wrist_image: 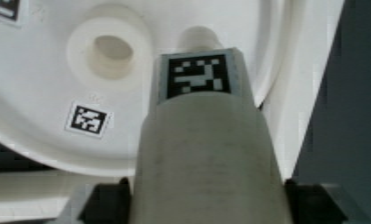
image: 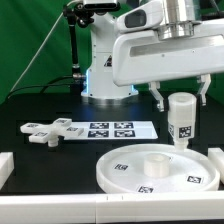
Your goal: Assemble round table
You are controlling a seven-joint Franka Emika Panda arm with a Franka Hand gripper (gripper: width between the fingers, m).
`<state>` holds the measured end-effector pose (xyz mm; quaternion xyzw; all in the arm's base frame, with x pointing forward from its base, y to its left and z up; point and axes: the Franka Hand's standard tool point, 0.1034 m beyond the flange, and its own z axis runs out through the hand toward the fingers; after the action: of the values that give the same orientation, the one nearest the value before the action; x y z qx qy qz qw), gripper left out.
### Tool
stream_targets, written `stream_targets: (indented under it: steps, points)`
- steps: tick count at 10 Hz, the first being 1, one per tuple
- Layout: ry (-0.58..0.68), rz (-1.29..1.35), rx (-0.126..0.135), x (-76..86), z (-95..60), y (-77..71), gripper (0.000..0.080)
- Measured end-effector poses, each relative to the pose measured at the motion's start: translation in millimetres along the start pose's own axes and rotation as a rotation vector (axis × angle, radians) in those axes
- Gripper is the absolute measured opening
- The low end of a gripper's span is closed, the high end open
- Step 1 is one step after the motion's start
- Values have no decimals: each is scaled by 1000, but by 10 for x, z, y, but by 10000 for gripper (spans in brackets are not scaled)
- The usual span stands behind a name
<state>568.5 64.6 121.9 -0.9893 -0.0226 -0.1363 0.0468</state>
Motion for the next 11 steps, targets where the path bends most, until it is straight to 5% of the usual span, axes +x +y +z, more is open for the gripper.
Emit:
stream_targets:
  steps: [5, 8, 11]
  points:
    - [2, -67, -6, -11, 16, 26, 409]
    - [4, -166, -26, -66, 58, 284, 409]
    - [35, -172, -33, -48, 72, 280, 409]
